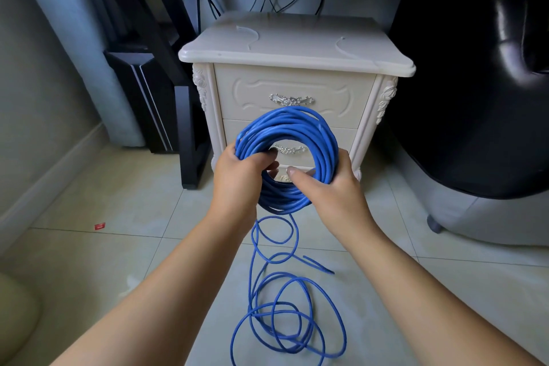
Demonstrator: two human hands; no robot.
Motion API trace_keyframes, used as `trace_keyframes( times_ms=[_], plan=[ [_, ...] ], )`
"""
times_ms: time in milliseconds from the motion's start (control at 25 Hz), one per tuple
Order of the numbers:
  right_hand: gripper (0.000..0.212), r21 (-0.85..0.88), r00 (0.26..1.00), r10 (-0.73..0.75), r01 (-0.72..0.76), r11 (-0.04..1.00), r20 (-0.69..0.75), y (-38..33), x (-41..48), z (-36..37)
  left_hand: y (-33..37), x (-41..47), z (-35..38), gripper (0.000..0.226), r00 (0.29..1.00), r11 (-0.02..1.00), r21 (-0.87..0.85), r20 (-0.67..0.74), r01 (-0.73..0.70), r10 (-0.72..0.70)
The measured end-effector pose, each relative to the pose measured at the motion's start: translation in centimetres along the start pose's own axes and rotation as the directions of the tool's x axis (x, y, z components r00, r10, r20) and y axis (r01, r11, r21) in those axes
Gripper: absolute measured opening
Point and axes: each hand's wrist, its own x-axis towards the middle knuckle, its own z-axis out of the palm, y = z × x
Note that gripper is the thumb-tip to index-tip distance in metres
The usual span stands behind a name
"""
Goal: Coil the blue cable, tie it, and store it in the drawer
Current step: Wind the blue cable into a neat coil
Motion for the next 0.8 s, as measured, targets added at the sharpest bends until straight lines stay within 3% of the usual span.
trace_keyframes(
  times_ms=[240,400,480,600,680,800],
  plan=[
    [0.036,0.045,0.991,0.116,-0.119,0.992,0.066,0.6,0.6,-0.3,-1.1,-0.5,0.2,0.019,0.994,0.992,-0.064,-0.006,0.112,-0.112],
    [0.020,0.057,0.992,0.126,-0.124,0.991,-0.032,1.1,0.7,-1.2,-0.9,-0.2,-0.3,0.032,0.960,0.969,0.186,0.194,0.166,-0.201],
    [0.018,-0.027,0.995,0.066,-0.068,0.997,-0.078,0.5,1.0,-2.1,0.0,-0.1,-0.5,0.036,0.950,0.944,0.321,0.267,0.074,-0.165],
    [0.020,-0.314,0.997,-0.066,0.053,0.948,-0.031,-0.5,0.8,-2.9,0.7,-0.2,-0.4,0.048,0.941,0.865,0.461,0.338,-0.199,0.036],
    [0.022,-0.534,0.985,-0.166,0.168,0.829,0.053,-1.0,0.2,-2.8,0.6,-0.4,-0.1,0.059,0.885,0.763,0.529,0.451,-0.372,0.118],
    [0.028,-0.720,0.960,-0.232,0.272,0.639,0.157,-1.5,-0.6,-2.2,0.0,-0.3,-0.2,0.055,0.826,0.548,0.665,0.556,-0.508,0.091]
  ],
)
